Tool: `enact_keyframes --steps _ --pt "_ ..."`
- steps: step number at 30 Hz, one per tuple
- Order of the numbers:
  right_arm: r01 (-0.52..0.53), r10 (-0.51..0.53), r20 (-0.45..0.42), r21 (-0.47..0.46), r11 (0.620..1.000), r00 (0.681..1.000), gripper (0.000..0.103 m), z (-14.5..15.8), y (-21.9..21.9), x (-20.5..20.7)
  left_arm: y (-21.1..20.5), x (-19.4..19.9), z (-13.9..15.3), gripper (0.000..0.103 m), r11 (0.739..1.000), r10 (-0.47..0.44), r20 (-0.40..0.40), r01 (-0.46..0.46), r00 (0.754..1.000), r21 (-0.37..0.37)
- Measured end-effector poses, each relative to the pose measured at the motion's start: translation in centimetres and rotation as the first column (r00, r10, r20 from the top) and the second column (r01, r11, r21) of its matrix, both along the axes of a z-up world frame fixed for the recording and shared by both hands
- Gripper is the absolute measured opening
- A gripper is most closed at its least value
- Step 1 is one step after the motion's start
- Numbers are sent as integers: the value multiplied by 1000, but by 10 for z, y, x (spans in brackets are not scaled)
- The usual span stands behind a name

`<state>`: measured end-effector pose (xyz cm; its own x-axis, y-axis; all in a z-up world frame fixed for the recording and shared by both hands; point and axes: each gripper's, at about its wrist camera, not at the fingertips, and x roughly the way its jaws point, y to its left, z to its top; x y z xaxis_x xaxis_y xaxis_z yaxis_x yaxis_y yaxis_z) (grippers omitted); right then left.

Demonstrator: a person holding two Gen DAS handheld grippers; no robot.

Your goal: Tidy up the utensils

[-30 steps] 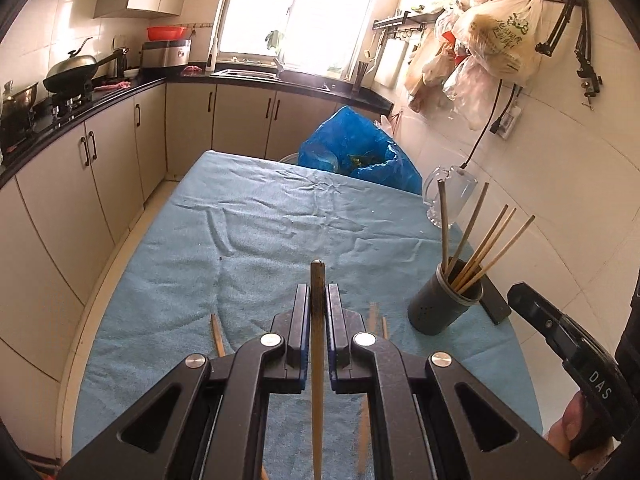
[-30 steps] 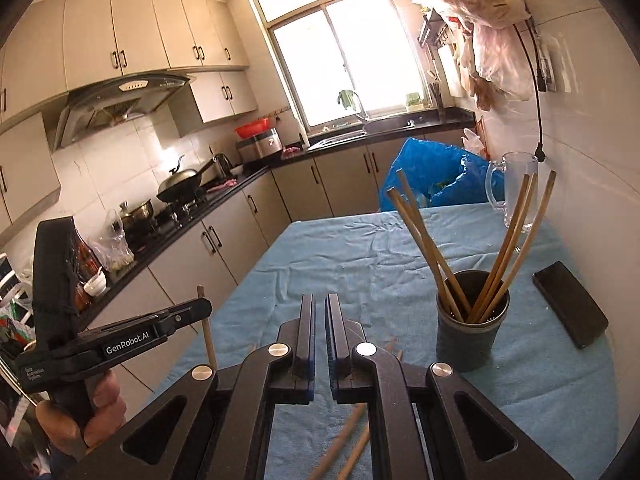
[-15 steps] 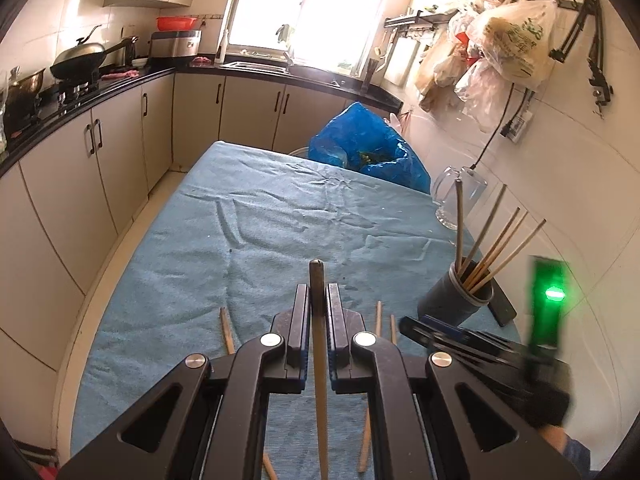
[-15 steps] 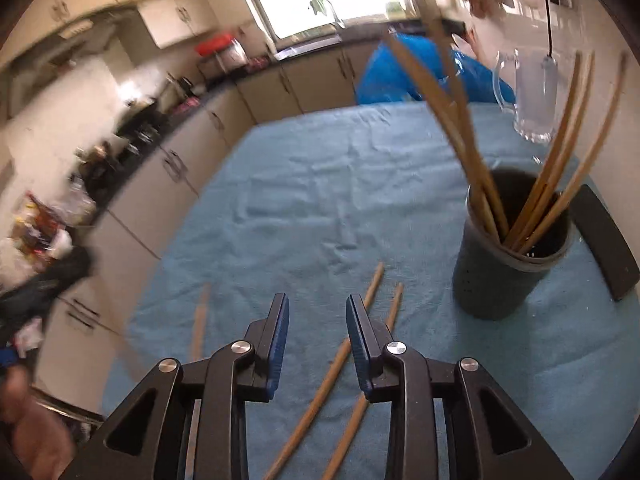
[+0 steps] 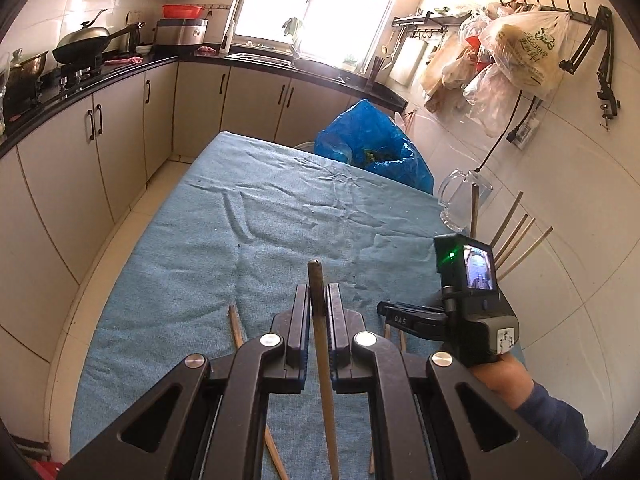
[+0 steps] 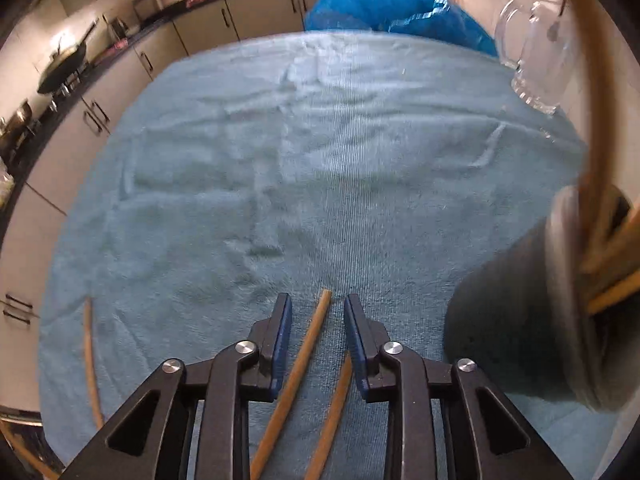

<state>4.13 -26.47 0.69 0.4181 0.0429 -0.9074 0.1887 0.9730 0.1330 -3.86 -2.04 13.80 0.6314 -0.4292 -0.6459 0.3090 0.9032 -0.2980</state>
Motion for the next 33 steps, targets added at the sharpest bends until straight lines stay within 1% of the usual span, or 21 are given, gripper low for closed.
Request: enact_keyframes --steps 1,2,4,6,8,9,12,14,15,16,19,21,22,27,29,33 --pt "-2 2 12 -10 1000 1000 20 2 2 0 0 1 0 7 1000 0 -1 0 1000 0" --pt "-12 12 2 -10 1000 1000 19 1 4 1 0 1 -1 7 1000 0 -2 0 1000 -2" --pt "-37 37 1 -39 999 999 10 1 9 0 0 2 -1 7 1000 3 -5 -3 1000 -3" --pt "-60 60 2 -35 998 998 8 1 14 -2 0 3 -1 7 1000 5 -6 -5 1000 -2" --pt "-63 63 16 1 998 998 6 2 15 -4 0 3 -1 7 1000 6 -6 -6 1000 0" --pt "-57 56 37 28 998 998 6 4 14 -7 0 3 0 7 1000 6 -7 -6 1000 1" --pt "-69 61 101 69 995 993 6 19 18 -17 -2 1 2 7 1000 5 0 -5 1000 4" --pt "-81 62 181 99 992 982 6 38 18 -35 -4 -1 4 7 1000 3 6 -3 1000 6" --pt "-92 64 226 119 989 972 6 50 18 -45 -6 -2 6 7 1000 2 11 -2 1000 7" --pt "-97 63 253 126 987 966 6 57 18 -51 -7 -4 7 7 1000 0 16 0 1000 8" --pt "-123 59 388 140 983 920 6 91 17 -87 -10 -10 13 7 1000 -3 33 3 999 11" --pt "-130 53 443 145 981 895 6 104 17 -102 -14 -15 18 7 1000 -7 50 6 999 14" --pt "-134 46 482 151 979 875 6 113 16 -115 -15 -17 20 7 1000 -7 55 7 998 15" --pt "-124 15 587 145 982 809 6 130 14 -153 -23 -30 31 7 1000 -18 89 16 996 24" --pt "-115 11 608 132 985 794 6 134 15 -163 -26 -33 34 7 999 -22 96 19 995 27" --pt "-114 2 639 134 984 769 6 140 9 -176 -32 -38 37 7 999 -32 107 28 994 35"
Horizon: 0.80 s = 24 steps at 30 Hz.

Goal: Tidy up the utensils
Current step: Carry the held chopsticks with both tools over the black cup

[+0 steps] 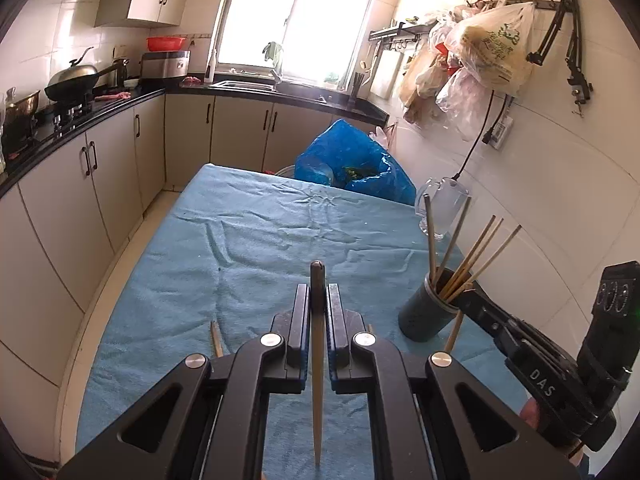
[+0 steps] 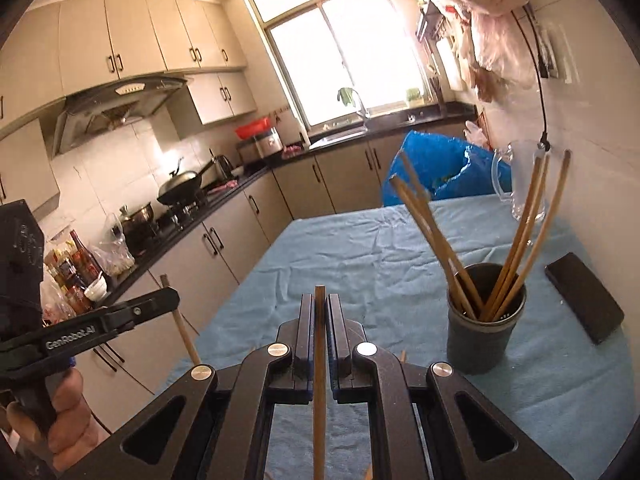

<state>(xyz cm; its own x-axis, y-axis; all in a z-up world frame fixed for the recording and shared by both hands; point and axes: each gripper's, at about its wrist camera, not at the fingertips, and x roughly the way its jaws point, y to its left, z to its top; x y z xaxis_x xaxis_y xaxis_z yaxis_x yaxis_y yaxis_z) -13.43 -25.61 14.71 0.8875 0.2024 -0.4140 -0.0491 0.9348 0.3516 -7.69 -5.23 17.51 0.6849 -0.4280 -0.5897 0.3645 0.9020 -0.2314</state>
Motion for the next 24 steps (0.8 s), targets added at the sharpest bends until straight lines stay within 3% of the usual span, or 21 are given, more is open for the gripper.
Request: enact_keyframes --steps 14,24 --pt "22 -23 85 15 1000 996 6 18 -12 -26 -8 -10 6 7 1000 -13 14 13 1000 11" --pt "1 -1 91 -1 1000 996 6 18 -5 -31 -9 -11 6 7 1000 -16 13 16 1000 12"
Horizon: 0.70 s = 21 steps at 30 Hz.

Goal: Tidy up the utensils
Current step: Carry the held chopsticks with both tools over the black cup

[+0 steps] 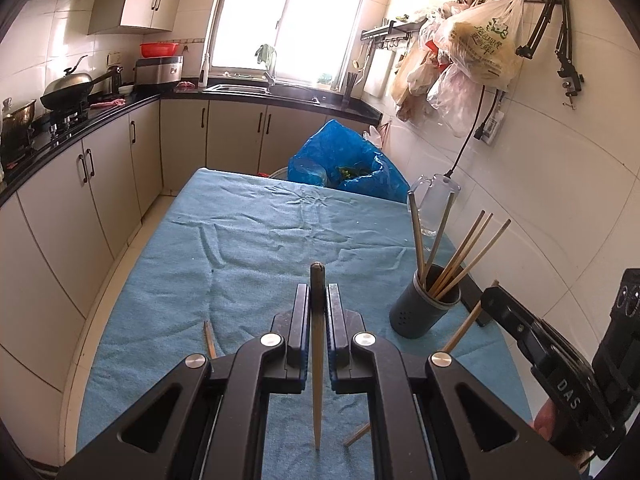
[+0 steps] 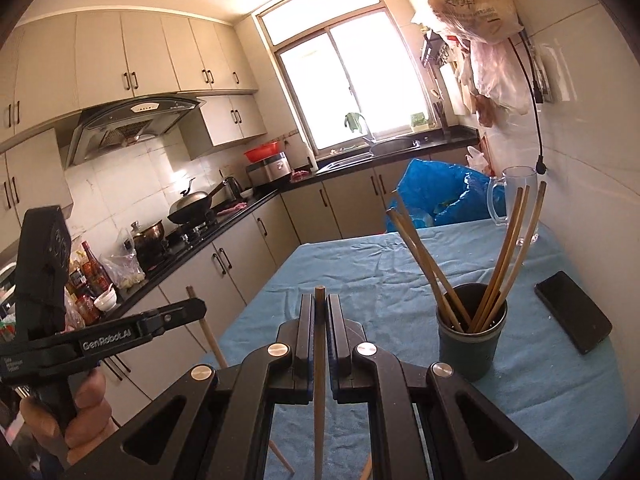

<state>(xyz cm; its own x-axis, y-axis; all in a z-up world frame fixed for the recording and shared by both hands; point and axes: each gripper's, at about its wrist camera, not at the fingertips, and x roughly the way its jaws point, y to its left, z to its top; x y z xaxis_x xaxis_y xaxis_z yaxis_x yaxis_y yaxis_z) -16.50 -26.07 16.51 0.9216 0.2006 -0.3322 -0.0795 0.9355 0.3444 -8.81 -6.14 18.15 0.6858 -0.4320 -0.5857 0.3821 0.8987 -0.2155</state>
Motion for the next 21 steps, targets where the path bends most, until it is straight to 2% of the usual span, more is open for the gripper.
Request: enact_keyframes --steps 6,21 --pt "-1 2 36 -22 1000 999 6 7 2 -10 -3 -3 2 7 1000 -7 11 7 1000 1" --pt "58 -59 85 13 998 995 6 27 -21 -28 -11 0 21 7 999 -38 20 38 999 -17"
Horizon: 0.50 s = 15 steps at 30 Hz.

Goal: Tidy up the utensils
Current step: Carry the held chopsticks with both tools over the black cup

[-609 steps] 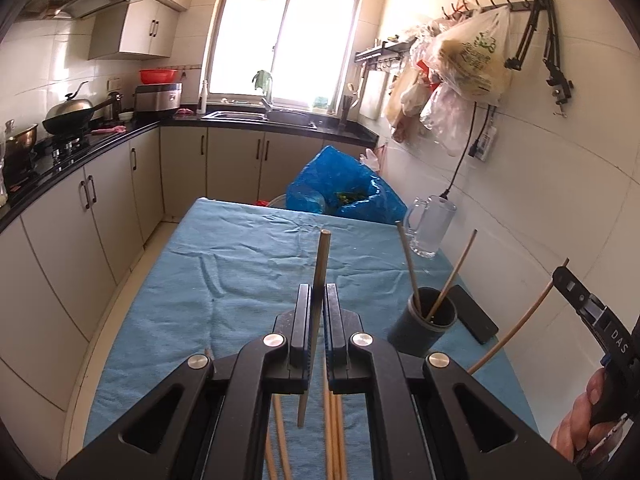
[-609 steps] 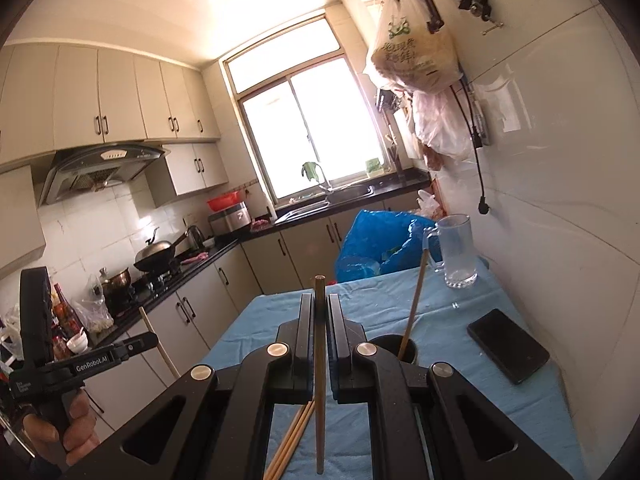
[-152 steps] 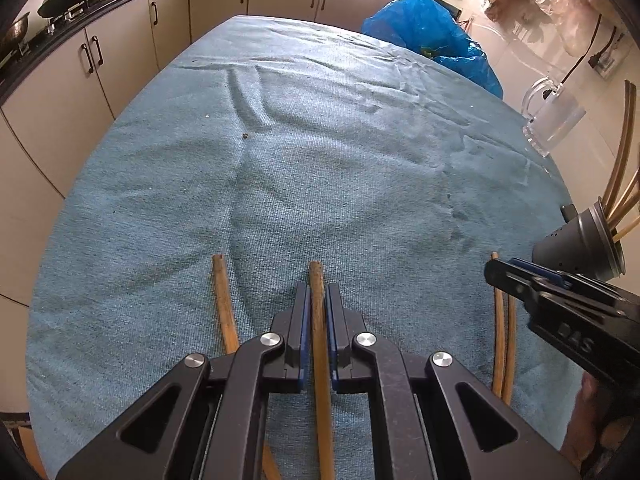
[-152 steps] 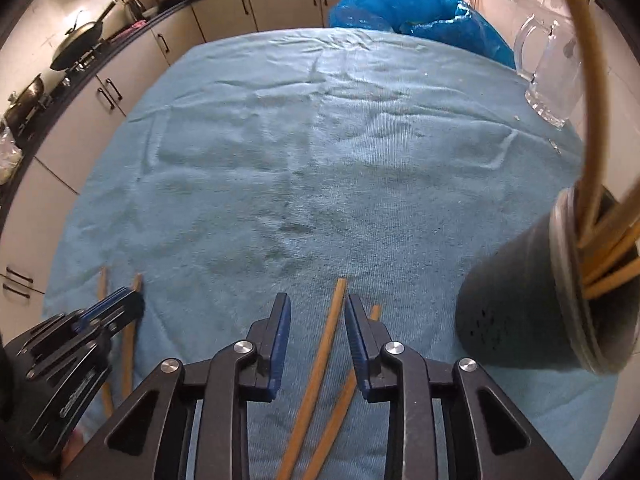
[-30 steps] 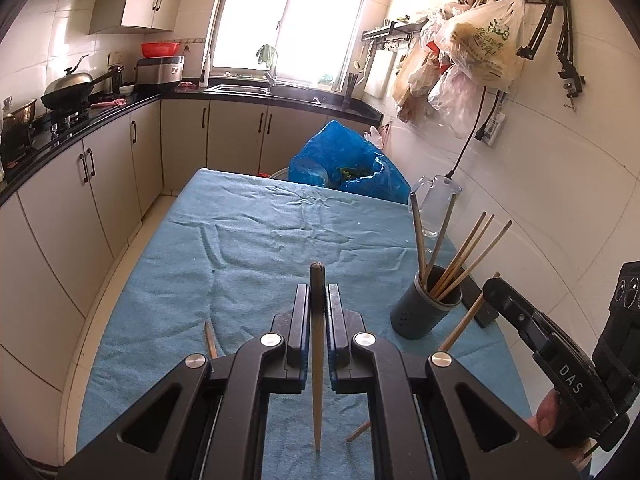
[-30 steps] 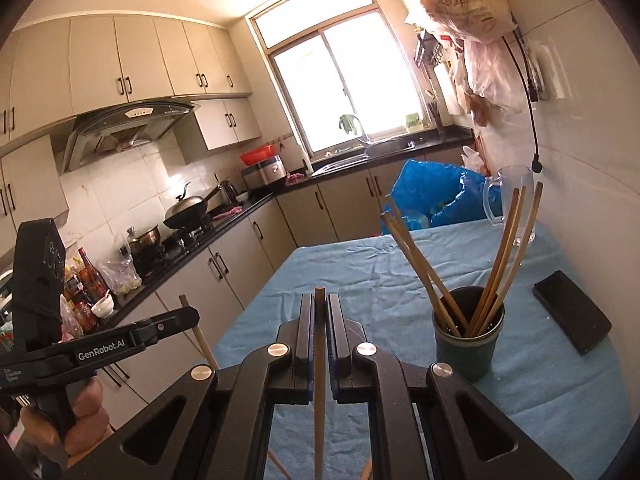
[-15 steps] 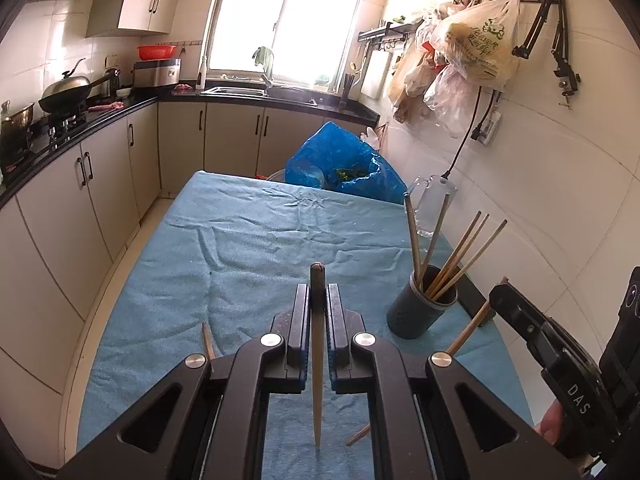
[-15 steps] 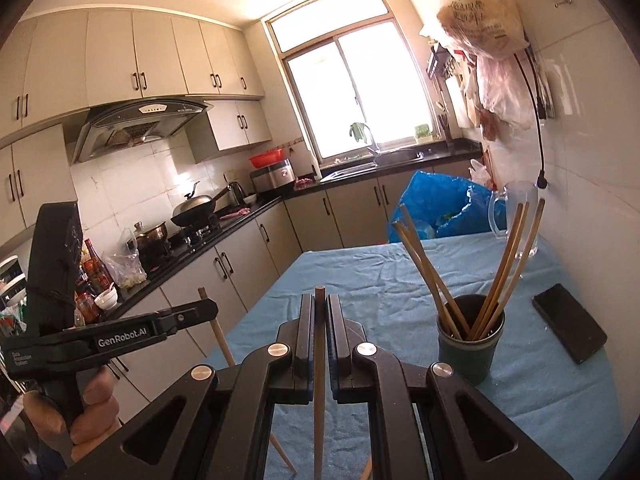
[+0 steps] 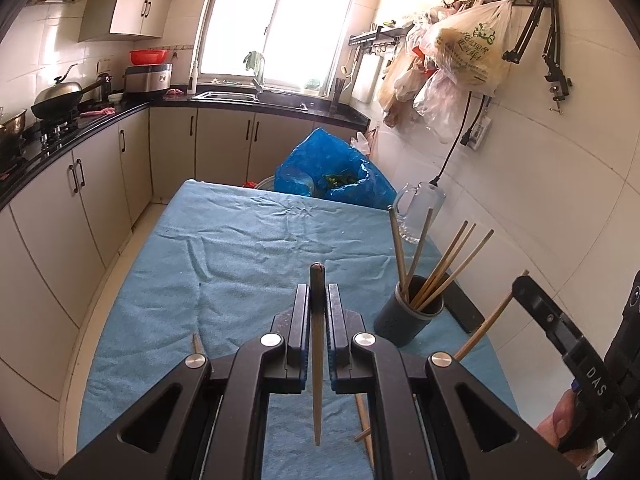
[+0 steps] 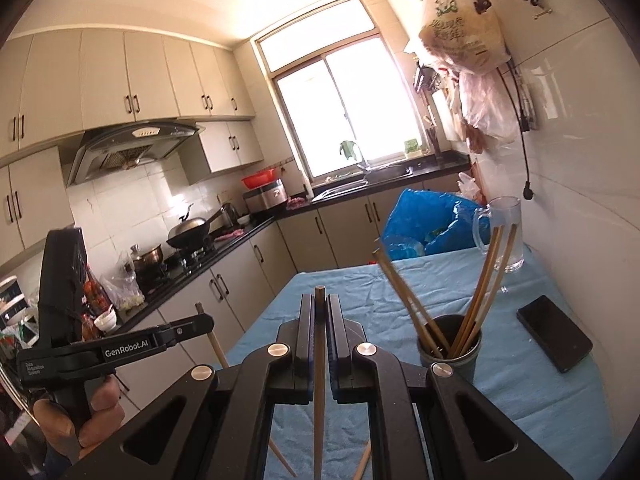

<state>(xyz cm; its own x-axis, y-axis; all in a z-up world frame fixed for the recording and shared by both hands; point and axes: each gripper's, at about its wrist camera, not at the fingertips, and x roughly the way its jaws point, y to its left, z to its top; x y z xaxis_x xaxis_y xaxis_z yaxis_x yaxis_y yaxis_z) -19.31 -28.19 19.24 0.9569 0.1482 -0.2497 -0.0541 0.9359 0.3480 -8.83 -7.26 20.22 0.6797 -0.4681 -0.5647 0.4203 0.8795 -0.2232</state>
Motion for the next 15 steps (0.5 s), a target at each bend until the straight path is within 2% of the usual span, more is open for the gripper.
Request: enact_keyframes --steps 15 --pt "158 -162 82 63 986 983 6 42 -68 -12 -48 13 50 7 996 -74 64 78 995 -50"
